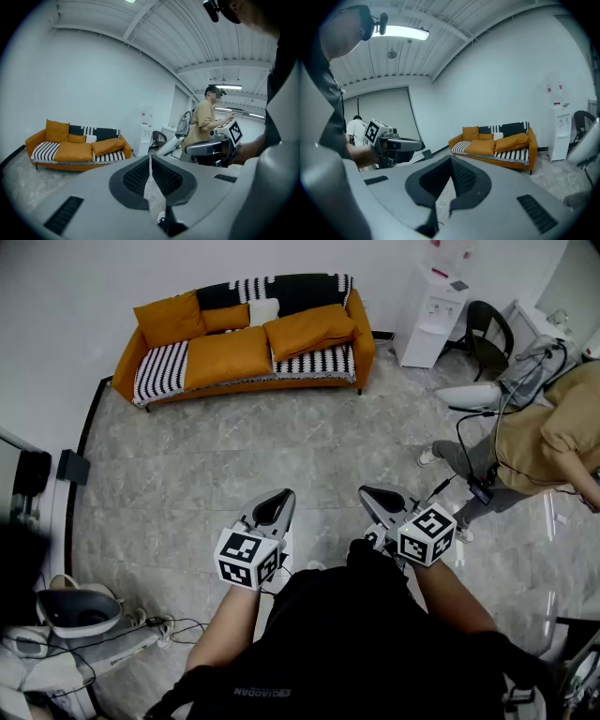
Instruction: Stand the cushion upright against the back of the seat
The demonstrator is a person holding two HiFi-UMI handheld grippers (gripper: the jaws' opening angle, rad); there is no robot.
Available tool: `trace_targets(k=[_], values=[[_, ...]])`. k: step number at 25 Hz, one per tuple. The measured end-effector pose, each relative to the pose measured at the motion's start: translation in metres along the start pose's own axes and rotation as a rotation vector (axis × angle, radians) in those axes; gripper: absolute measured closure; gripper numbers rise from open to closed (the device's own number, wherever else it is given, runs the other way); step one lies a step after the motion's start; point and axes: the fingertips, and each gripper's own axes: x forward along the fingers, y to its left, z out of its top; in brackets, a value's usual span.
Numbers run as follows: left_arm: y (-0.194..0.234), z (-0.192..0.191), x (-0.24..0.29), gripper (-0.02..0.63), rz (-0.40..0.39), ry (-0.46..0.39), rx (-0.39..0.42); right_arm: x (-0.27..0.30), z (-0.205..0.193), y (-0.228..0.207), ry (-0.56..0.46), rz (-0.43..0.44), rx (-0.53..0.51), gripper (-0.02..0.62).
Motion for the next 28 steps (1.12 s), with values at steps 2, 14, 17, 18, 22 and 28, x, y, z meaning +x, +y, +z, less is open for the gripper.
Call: trace_targets(k=[2,14,17,18,22,28], values=[[-0.004,-0.001,0.002,0.577,0.001,-0.004,0.000,-0.004,-0.001,-0.002,-0.004,0.003,-0.004,0.560],[-0.012,-0.006,-0.003,0.577,0.016,-0.014,0.011,-0.014,-0.010,0.000,0.000,0.014,-0.007,0.560],[-0.010,-0.011,-0.005,0.577,0.011,-0.006,-0.007,-0.010,-0.009,0.008,-0.007,0.033,-0.002,0.560],[-0.009,-0.011,-0.005,0.577,0.007,-0.004,-0.015,-0.009,-0.008,0.009,-0.010,0.033,-0.004,0.560],[0.000,-0.014,-0.003,0.577,-0.011,0.008,-0.076,-0.003,-0.005,0.001,-0.009,0.000,0.009,0.557],[0.012,-0.019,0.009,0.577,-0.008,0.020,-0.083,0.007,-0.008,-0.015,0.016,-0.018,0.002,0.556]])
